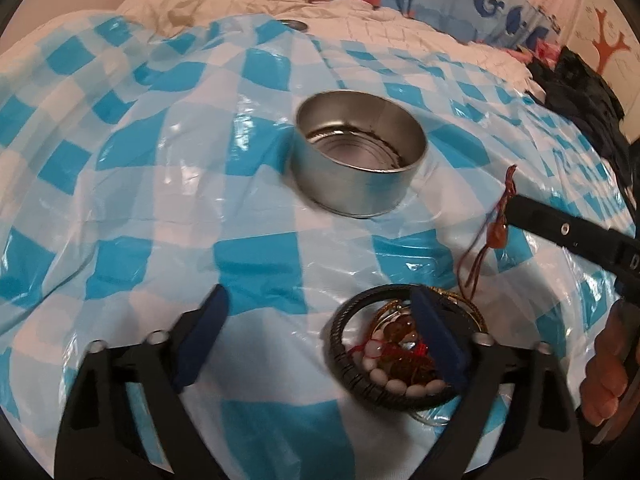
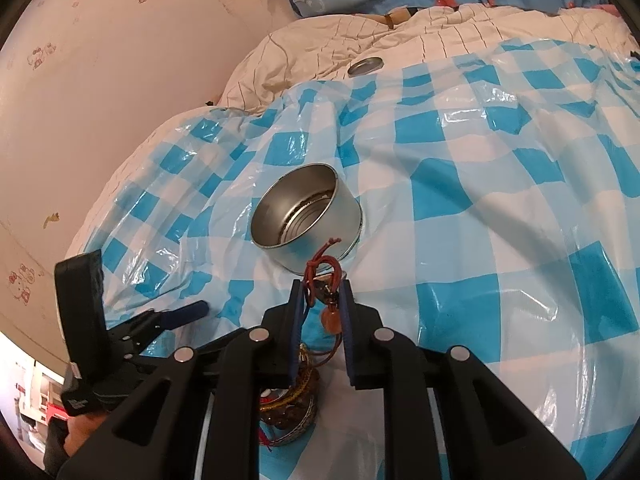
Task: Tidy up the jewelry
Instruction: 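Grasp a black cord bracelet from the dish with left tool while right tool holds the red cord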
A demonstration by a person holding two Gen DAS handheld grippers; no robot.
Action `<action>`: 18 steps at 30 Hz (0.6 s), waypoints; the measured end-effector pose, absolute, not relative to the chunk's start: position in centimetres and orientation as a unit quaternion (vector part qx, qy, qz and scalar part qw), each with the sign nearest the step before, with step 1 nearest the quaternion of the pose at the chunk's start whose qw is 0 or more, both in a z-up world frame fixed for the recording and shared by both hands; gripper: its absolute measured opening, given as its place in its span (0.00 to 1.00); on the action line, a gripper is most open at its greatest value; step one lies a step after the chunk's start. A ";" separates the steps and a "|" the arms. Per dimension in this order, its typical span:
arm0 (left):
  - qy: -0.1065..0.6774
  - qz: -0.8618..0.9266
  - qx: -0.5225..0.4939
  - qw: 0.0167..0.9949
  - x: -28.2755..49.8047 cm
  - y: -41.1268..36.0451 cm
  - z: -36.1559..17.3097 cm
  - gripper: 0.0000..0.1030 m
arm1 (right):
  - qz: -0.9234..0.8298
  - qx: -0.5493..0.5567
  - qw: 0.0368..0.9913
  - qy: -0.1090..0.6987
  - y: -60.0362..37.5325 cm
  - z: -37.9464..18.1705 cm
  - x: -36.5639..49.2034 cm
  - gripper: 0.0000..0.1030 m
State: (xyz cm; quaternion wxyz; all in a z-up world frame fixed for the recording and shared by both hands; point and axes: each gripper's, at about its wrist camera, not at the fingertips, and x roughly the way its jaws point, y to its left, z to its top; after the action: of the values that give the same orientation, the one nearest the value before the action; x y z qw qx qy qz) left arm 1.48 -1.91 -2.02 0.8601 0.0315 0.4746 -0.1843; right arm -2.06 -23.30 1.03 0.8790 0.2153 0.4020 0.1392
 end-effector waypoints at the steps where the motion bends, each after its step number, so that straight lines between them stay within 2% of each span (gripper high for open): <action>1: 0.481 -0.194 0.037 0.854 1.5 -2.4 -2.4 0.67 | 0.140 0.216 0.879 0.401 -23.3 1.0 -2.1 0.18; 3: 0.483 -0.215 0.035 0.848 1.4 -2.7 -2.6 0.52 | 0.141 0.215 0.880 0.400 -23.3 1.1 -2.1 0.18; 4: 0.484 -0.222 0.038 0.846 1.2 -3.0 -2.7 0.48 | 0.141 0.214 0.880 0.400 -23.3 1.2 -2.1 0.18; 6: 0.480 -0.237 0.045 0.843 0.9 -3.3 -2.5 0.29 | 0.141 0.212 0.881 0.400 -23.2 1.2 -2.1 0.18; 7: 0.480 -0.248 0.042 0.840 0.7 -3.4 -2.5 0.25 | 0.140 0.212 0.881 0.400 -23.2 1.2 -2.1 0.19; 9: 0.481 -0.253 0.044 0.838 0.5 -3.4 -2.3 0.13 | 0.135 0.208 0.881 0.403 -23.2 1.1 -2.1 0.29; 12: 0.481 -0.254 0.042 0.838 0.3 -2.9 -1.9 0.04 | 0.108 0.191 0.885 0.410 -23.3 0.7 -2.0 0.47; 13: 0.480 -0.253 0.038 0.839 0.3 -2.6 -1.7 0.00 | 0.100 0.185 0.886 0.414 -23.2 0.5 -1.8 0.49; 15: 0.481 -0.260 0.028 0.837 0.3 -2.2 -1.5 0.00 | 0.088 0.178 0.885 0.422 -23.3 -0.1 -1.6 0.57; 18: 0.476 -0.266 0.025 0.838 0.1 -2.1 -1.2 0.00 | 0.072 0.167 0.884 0.430 -23.2 -1.1 -1.1 0.60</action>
State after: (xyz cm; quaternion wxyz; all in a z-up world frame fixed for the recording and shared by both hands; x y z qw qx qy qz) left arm 0.09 -2.10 -1.17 0.8378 0.0251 0.4763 -0.2658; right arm -1.07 -23.15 -1.11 0.8844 0.1667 0.4300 0.0718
